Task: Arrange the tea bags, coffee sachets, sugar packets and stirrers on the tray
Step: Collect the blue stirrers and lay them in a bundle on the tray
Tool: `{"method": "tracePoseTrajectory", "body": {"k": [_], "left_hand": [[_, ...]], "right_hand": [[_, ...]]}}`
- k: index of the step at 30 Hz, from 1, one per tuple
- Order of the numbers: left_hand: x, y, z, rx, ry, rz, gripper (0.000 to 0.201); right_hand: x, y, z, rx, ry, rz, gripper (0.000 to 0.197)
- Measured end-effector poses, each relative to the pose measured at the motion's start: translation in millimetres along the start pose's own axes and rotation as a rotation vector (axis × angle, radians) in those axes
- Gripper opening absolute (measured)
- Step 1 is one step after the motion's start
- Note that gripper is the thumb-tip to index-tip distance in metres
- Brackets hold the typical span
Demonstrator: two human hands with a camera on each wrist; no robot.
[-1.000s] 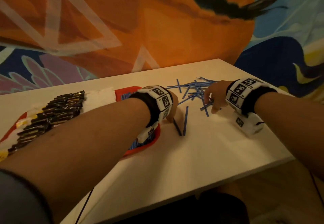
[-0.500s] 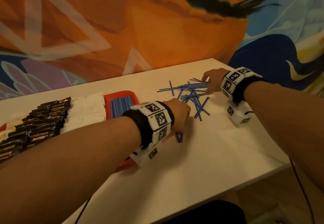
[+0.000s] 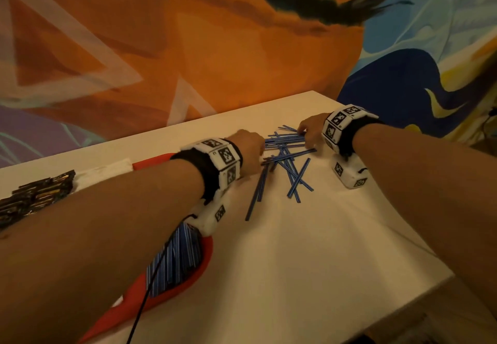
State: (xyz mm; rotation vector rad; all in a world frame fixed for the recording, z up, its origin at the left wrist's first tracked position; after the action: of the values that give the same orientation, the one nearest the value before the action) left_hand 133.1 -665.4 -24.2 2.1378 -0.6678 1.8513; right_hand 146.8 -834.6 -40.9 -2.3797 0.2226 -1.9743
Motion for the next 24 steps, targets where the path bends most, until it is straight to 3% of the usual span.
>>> {"method": "tracePoseTrajectory", "body": {"k": [3,7,11,13,15,18,22,24], "left_hand": [[9.8,-26.8,23.1,0.112,0.018,-0.052,0.049],[-2.5,-35.6,41.9,0.184,-0.116,-0.081,0.073],[-7.5,-23.1,46.2,0.154,-0.154,-0.057,0.068],[-7.4,-10.5,45.2,0.11,-0.15,-0.024,0.058],[-7.8,2.0,43.2,0.053,-0.149,0.008,0.035],[-4.4,10.3,37.5,0.025,-0.153,-0.023,0.028],[-2.0,11.0,35.8,0.108,-0.139,-0.053,0.06],[-4.1,11.3,35.7,0.162,-0.111,-0.009,0.064]], "right_hand": [[-2.9,-6.6,-3.6,0.045,-0.017,-0.063,0.04],[2.8,-16.5,-17.5,0.069,-0.021,0.074,0.023],[7.3,-20.3,-20.6,0.04,0.002,0.122,0.041],[-1.2,-23.4,-20.0,0.037,-0.048,0.129,0.039],[-8.8,-30.6,-22.4,0.046,-0.072,0.198,0.033],[-8.9,-44.5,-27.2,0.07,-0.015,0.362,0.032],[-12.5,-43.0,-39.7,0.025,-0.029,0.533,0.029],[-1.3,-26.6,-44.5,-0.03,0.075,0.414,0.03]]}}
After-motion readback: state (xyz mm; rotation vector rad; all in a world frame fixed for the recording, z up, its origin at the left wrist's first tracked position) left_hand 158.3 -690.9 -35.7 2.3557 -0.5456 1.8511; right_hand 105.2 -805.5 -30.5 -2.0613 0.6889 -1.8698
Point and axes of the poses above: each hand's wrist, its own z-axis towards the middle knuckle, its own x-axis out of the back of the hand, y = z × x, the point moved 9 cm from there along z, towards the middle knuckle, and after that the axes turned 14 degrees about x, right-handed, at the moved point
